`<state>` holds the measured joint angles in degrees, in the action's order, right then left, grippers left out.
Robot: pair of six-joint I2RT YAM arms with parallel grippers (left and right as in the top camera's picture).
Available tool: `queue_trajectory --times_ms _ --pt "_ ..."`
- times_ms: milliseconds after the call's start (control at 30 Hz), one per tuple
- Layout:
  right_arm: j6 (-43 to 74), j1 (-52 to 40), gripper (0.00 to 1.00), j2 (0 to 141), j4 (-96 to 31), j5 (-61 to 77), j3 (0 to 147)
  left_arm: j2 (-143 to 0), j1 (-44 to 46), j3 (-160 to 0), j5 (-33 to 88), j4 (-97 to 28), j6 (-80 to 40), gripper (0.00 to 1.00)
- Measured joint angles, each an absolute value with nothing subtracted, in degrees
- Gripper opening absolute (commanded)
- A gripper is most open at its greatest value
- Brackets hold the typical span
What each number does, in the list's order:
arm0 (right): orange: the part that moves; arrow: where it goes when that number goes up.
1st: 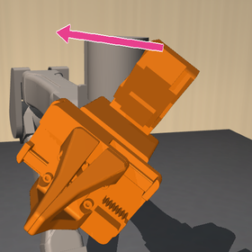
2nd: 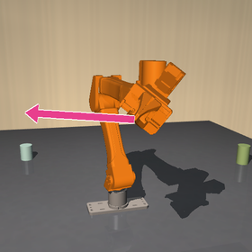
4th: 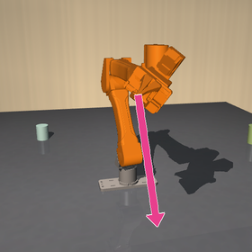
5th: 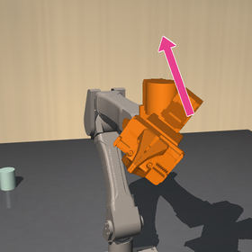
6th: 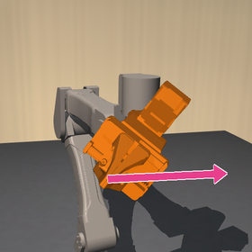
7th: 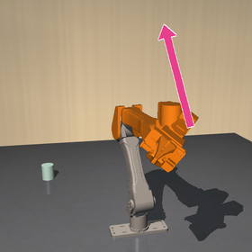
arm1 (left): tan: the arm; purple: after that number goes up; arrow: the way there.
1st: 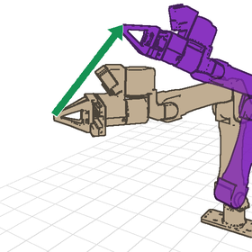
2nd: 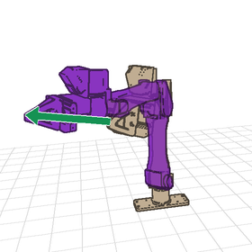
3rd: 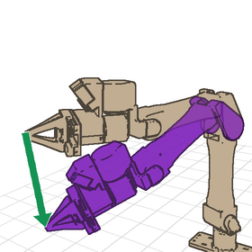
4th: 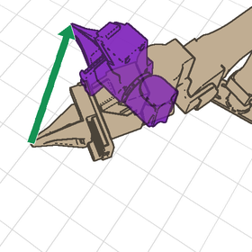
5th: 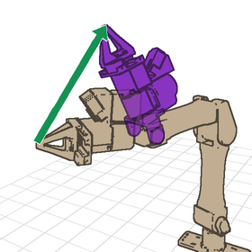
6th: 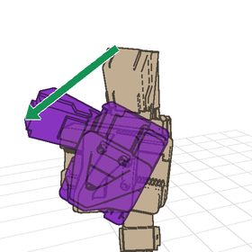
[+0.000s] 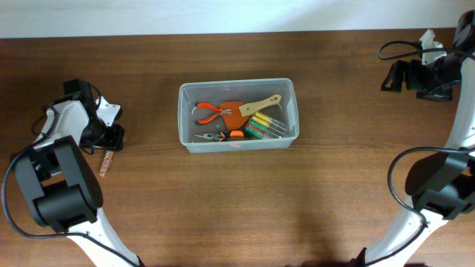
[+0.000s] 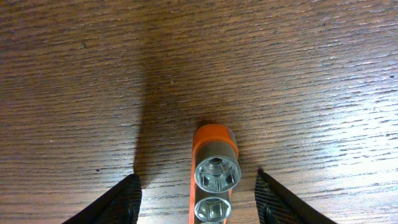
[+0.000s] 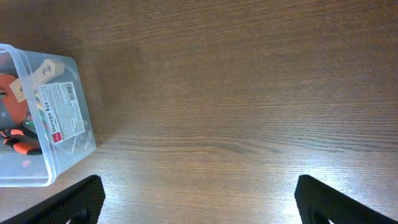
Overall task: Pack container
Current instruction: 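Lower the left gripper onto the socket bit strip and grasp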
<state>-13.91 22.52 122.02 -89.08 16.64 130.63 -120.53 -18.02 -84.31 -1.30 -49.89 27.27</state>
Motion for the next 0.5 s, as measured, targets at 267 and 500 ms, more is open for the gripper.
queue_trajectory --times_ms 267,500 --pt "-13.93 22.52 0.98 122.02 -89.08 16.64 130.61 -120.53 -18.02 -84.31 -1.23 -49.87 27.29 0.50" --pt "-13.93 22.52 0.98 122.02 -89.08 16.64 130.61 -120.55 -18.02 -84.31 -1.26 -49.84 27.44 0.40"
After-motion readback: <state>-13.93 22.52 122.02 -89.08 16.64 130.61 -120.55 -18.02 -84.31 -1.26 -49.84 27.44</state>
